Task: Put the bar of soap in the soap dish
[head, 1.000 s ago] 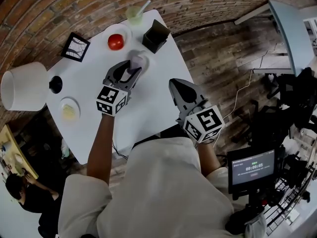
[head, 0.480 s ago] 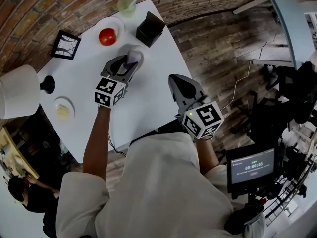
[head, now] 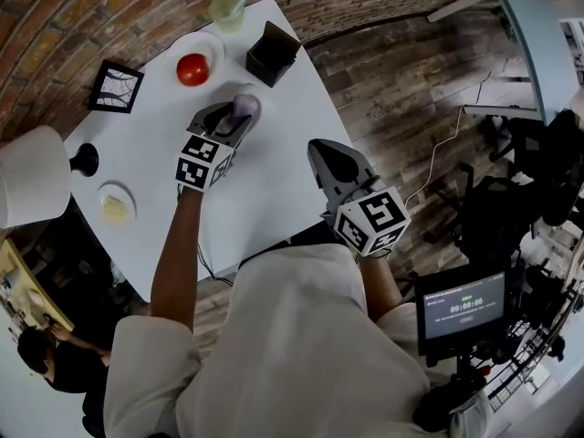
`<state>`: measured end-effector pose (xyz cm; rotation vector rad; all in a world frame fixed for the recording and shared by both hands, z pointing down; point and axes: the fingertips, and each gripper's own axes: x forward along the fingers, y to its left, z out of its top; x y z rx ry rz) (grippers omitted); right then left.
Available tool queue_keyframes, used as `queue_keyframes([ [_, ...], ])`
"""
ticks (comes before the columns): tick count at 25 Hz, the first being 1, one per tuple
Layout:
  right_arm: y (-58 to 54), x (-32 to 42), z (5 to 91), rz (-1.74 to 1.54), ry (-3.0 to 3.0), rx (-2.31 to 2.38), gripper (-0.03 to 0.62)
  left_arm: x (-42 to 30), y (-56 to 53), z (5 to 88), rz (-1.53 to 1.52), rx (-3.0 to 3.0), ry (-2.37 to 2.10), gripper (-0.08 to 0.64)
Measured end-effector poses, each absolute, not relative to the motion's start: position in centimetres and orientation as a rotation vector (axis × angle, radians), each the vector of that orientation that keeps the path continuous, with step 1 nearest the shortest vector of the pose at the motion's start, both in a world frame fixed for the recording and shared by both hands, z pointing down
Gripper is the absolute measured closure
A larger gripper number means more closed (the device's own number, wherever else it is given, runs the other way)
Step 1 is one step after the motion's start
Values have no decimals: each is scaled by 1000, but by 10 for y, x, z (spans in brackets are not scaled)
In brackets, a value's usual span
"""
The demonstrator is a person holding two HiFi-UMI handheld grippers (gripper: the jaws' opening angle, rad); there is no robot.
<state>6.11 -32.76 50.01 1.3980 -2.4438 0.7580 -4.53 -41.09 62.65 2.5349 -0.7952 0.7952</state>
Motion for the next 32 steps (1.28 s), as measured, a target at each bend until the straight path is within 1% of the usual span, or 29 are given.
queue_keyframes([
  [6,-329,57,498,756,-2454,1391,588,-44,-411,636,883,2502,-747,376],
  [17,-324,64,494,748,-2459,1400,588,-44,-409,635,935,2474,-729,373],
  [23,-315,72,487,735,-2467,1413,588,-44,-408,621,926,2501,-803,373],
  [27,-311,71,482,725,-2471,1414,588,-44,-406,597,840,2571,-864,373],
  [32,-307,66,474,705,-2486,1402,588,-50,-400,572,805,2622,-953,374],
])
